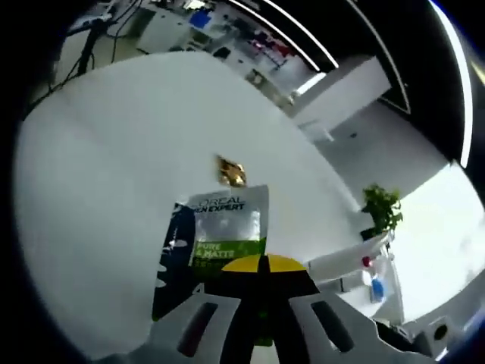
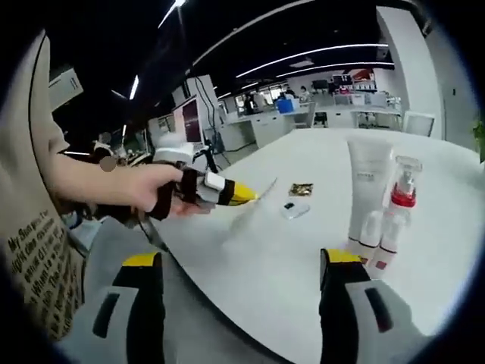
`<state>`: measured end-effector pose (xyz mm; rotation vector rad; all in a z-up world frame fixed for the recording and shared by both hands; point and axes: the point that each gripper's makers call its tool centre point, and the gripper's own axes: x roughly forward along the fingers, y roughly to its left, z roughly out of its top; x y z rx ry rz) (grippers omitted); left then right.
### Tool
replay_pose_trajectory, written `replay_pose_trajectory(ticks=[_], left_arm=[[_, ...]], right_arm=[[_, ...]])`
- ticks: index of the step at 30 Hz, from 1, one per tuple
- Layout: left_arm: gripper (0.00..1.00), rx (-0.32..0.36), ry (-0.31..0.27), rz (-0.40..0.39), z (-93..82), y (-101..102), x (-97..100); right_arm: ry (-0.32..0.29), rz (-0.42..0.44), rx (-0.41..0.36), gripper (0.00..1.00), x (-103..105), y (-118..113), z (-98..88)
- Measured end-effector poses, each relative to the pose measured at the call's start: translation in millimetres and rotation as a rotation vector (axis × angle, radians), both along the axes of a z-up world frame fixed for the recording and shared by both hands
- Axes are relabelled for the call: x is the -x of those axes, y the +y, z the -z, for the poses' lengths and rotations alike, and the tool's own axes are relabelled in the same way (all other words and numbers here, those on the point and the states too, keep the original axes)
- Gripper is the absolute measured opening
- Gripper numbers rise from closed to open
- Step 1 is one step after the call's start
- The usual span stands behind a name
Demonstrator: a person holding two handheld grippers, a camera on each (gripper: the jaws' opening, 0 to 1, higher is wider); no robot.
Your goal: Arrange the skincare products in the storage area until every visible bottle or jar stands upright without overlapping.
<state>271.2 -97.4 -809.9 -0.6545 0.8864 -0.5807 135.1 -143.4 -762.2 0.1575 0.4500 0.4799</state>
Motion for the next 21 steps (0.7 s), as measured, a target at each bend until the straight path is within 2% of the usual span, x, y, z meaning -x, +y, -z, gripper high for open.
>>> replay_pose_trajectory(ticks=[4,7,8,11,12,17,18,19,21], left_arm=[[0.0,0.024,0.02,0.008,-1.4,-10,14.8],[0.0,0.052,0.039,0.002,-3.1,-16,24.9],[0.0,0.057,0.043,-0.002,-3.1,-17,26.9],[0.0,0.087,0.069,-0.034,-4.0,-20,32.4],[0.0,0.093,0.073,-0.04,-4.2,-20,33.5],[0.0,0.13,0.101,-0.072,-5.4,-24,38.4],[0.0,0.095,0.053,-0.061,-3.9,-20,36.4],[0.0,0.133,0.102,-0.074,-7.0,-23,38.4],[0.0,0.127,0.094,-0.097,-4.4,-15,30.7]], right_arm=[[-0.004,-0.036,-0.012,0.86,-16,19,2.1],[0.007,-0.027,-0.027,0.85,-28,27,7.4],[-0.004,0.037,-0.013,0.82,-37,21,9.0],[0.017,0.044,-0.004,0.69,-45,25,14.7],[0.038,0.054,0.022,0.66,-49,27,20.8],[0.067,0.085,0.052,0.55,-59,32,31.5],[0.078,0.09,0.057,0.52,-59,32,34.0],[0.073,0.128,0.033,0.5,-62,32,32.7],[0.062,0.126,0.063,0.47,-62,31,32.4]])
